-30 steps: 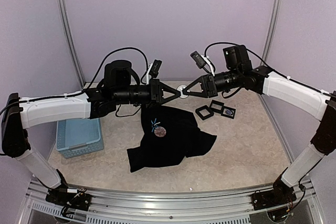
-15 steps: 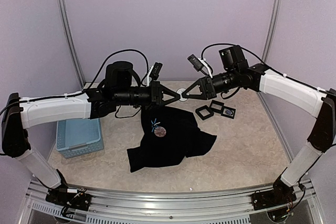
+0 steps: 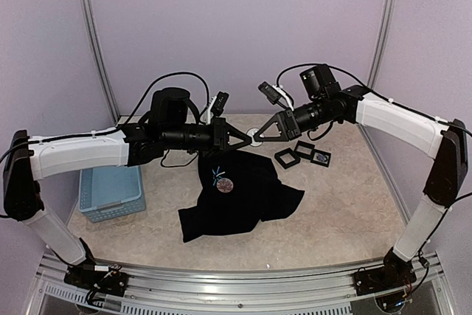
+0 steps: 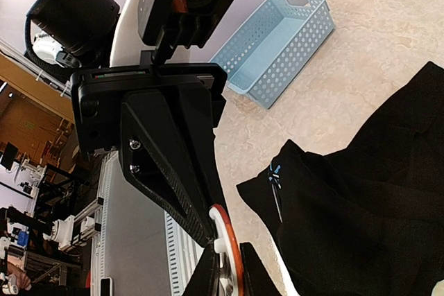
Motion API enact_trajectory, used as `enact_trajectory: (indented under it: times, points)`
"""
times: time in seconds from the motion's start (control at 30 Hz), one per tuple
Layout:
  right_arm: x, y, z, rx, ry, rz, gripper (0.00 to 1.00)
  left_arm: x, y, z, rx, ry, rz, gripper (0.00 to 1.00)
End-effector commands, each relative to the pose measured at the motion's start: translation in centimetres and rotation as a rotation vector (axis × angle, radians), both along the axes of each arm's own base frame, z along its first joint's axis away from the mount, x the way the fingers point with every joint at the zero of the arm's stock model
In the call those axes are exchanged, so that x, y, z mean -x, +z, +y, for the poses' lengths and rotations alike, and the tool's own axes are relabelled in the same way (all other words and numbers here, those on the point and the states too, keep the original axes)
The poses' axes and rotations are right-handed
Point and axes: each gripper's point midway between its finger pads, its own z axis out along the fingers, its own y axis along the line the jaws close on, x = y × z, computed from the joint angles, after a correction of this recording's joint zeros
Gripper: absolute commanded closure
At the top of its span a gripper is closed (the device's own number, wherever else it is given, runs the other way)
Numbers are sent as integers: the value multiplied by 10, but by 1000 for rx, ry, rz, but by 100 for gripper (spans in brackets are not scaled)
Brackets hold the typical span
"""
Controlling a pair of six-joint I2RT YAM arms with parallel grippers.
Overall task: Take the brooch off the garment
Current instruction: Close the brooch at the center of the board.
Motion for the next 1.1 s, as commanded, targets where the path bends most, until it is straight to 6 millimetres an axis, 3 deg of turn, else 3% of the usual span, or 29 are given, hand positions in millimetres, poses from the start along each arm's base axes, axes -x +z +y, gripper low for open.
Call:
enact_trajectory:
  times: [0.0,0.47,0.73,0.87,1.07]
  points:
    - [-8,-35,3,104,-25,36,90,11,45,-14,103,-63,-89,100]
    - [-43,-69,-18,274,-244,83,93,15,47,-11,102,-39,-99,100]
    - [-59,-70,-36,274,-350,97,93,13,45,-6,103,-7,-90,100]
    - [-55,-60,-33,227,-326,80,90,9,38,-2,88,17,-55,100]
    - [-33,-16,-20,52,-161,-9,71,6,25,-2,60,26,-6,100]
